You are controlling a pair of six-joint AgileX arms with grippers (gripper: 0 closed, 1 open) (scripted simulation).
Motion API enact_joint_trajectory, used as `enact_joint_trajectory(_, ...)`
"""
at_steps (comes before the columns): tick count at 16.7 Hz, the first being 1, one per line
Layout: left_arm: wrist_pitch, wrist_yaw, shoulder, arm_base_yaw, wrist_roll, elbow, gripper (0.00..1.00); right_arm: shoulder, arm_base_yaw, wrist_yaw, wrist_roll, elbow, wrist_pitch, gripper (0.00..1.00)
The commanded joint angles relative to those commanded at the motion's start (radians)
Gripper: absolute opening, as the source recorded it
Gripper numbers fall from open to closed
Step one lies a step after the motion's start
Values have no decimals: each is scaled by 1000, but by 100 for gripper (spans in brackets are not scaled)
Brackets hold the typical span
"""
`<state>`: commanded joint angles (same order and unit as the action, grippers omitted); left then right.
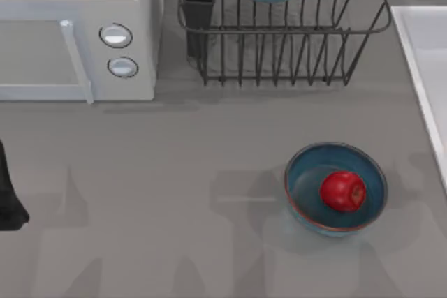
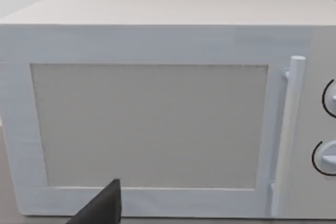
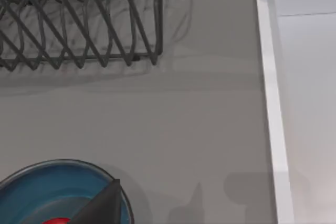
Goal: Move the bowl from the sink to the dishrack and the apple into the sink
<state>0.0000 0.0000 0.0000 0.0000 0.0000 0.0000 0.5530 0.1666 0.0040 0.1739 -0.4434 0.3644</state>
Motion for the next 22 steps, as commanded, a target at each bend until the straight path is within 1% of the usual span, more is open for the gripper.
enact_joint_trajectory(8,0,0,0,0,0,0,100,795,224,-6,222,-568,467,100)
enact_joint_trajectory(12,0,0,0,0,0,0,100,1100,304,-6,306,-782,641,100)
enact_joint_trajectory(16,0,0,0,0,0,0,100,1249,344,-4,350,-893,731,100)
enact_joint_trajectory(22,0,0,0,0,0,0,100,1259,342,-4,353,-896,733,100)
